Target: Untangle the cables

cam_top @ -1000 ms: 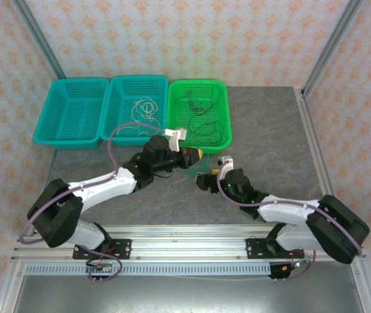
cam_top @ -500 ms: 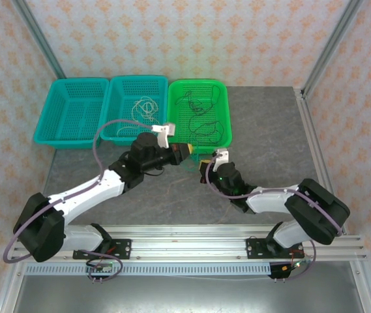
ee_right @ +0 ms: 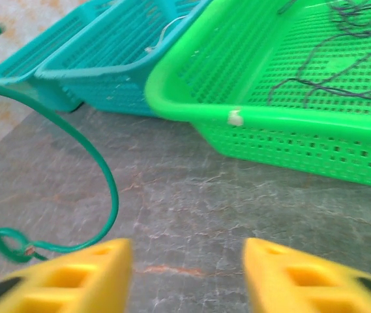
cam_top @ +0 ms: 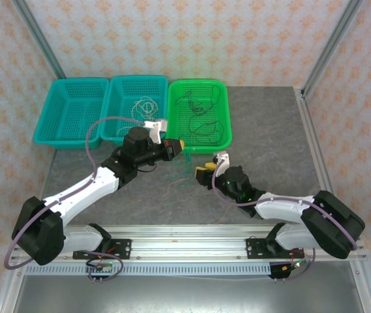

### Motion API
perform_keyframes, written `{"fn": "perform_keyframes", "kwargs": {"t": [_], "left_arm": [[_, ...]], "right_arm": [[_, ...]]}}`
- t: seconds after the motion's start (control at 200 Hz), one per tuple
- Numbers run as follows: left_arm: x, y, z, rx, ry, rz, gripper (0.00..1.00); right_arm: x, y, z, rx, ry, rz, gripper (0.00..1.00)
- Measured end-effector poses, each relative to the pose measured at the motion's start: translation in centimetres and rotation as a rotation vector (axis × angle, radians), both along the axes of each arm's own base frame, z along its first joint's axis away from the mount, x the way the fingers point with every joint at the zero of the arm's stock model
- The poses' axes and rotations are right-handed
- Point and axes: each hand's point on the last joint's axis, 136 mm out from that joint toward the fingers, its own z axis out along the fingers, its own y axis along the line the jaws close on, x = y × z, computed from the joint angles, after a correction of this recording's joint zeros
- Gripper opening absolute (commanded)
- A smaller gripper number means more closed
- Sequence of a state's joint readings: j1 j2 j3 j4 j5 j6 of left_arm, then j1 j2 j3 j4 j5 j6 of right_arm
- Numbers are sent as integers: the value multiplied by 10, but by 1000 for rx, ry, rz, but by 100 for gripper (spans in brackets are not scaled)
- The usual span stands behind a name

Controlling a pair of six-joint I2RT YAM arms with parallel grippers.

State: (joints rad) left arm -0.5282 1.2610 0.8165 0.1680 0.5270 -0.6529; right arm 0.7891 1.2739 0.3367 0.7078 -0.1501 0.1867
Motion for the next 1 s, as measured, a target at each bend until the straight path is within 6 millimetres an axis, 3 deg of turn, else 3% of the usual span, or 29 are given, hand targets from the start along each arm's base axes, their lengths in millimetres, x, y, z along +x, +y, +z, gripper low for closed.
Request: {"fn": "perform_keyframes", "kwargs": {"t": [0.12, 0.37, 0.57, 0.631, 0.706, 0.941, 1.001], "left_arm": [[-2, -1, 0, -2, 2, -9, 0], [-6, -2, 1, -5, 2, -32, 0], [-12, -6, 1, -16, 9, -67, 0], [-9, -4, 3, -19, 2, -59, 0], [-8, -3, 4, -21, 0, -56, 0], [-12, 0, 8, -7, -21, -59, 0], [-13, 5, 9, 13, -30, -42, 0]], "right_arm": [[-8, 9, 2, -24, -29, 83, 82], [-22, 25, 26, -53, -167, 244, 87], [5, 35, 55, -95, -291, 196, 89], [12, 38, 53, -119, -303, 186, 87], [19, 43, 50, -141, -307, 181, 74], [29, 57, 31, -158, -288, 204, 1], [26, 60, 30, -148, -280, 219, 0]]}}
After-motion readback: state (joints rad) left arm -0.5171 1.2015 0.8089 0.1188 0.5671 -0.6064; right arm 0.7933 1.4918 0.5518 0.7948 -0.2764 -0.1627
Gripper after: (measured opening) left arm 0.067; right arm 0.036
